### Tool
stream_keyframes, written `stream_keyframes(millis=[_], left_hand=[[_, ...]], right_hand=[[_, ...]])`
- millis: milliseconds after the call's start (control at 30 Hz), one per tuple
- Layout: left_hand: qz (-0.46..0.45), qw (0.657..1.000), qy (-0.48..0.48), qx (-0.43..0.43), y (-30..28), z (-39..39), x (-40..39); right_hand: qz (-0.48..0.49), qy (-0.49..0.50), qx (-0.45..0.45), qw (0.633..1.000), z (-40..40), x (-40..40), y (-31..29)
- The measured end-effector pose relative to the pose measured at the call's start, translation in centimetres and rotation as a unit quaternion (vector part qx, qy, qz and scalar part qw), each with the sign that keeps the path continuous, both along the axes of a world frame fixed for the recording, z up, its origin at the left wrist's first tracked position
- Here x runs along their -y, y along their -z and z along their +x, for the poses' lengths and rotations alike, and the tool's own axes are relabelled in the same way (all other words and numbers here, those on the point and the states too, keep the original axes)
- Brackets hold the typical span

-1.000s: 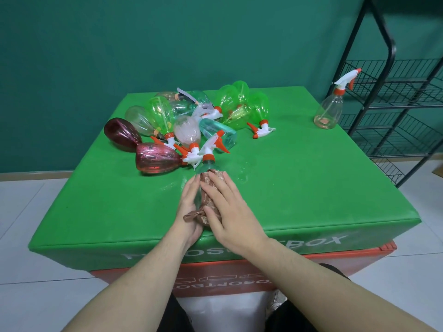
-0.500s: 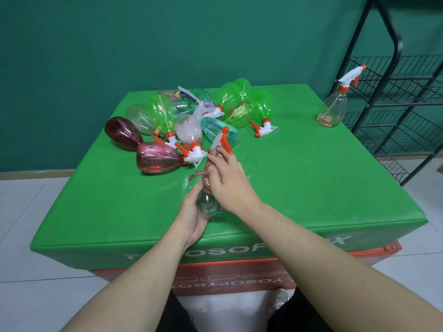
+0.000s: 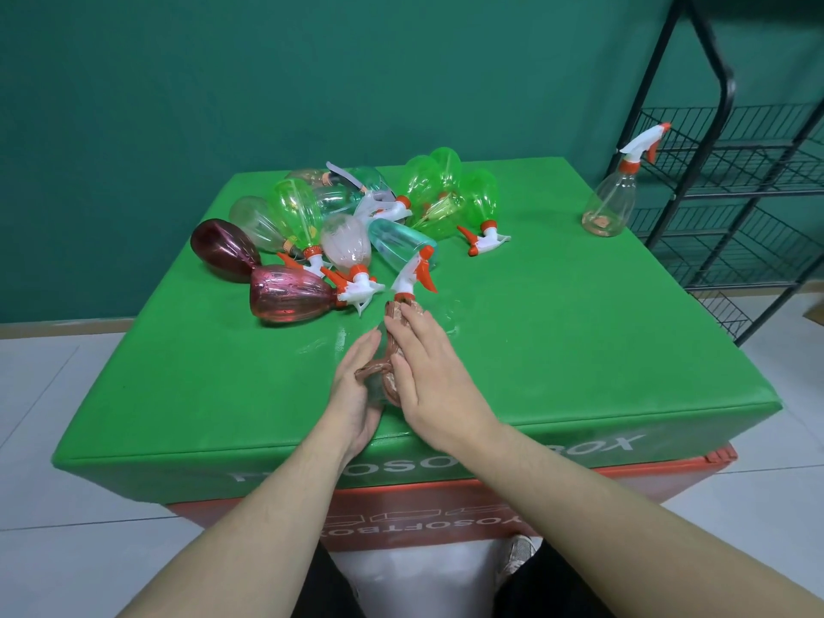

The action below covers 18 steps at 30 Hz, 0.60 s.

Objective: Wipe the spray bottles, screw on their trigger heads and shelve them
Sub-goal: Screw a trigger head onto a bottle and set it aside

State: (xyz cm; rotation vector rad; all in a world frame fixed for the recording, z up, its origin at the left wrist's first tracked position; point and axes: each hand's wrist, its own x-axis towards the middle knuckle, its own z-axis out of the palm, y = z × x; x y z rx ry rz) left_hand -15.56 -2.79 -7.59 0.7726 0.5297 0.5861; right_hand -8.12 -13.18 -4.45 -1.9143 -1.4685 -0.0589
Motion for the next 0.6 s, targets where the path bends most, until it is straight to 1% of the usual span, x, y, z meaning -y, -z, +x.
stream_keyframes(millis=[100,200,267,333,467,600], left_hand=[[-0.037,0.999,-0.010,0.004,0.2,-0.1,-0.3],[-0.066,0.997,-0.039,-0.002,0.2,-0.2,-0.7],[-0.075,0.996,-0.041,-0.014,0.3,-0.3,-0.9],[-0.072,0.996,-0.042,-0.029,0.1,-0.3,-0.7],[-0.042,0.997,-0.057,0.002,-0.2,-0.3,-0.4],[-0.059,0.997,-0.040,0.019,-0.3,-0.7,-0.3]], right_hand=[[-0.020,-0.016,0.011,1.000,-0.3,0.5,1.0],[-0.014,-0.030,0.029,0.999,-0.6,1.0,1.8],[-0.011,-0.046,0.044,0.998,-0.7,1.2,2.3],[-0.006,-0.054,0.032,0.998,-0.7,1.2,2.5],[0.010,-0.047,-0.005,0.999,-0.7,1.1,1.7],[0.009,-0.054,-0.016,0.998,-0.4,0.8,1.2]])
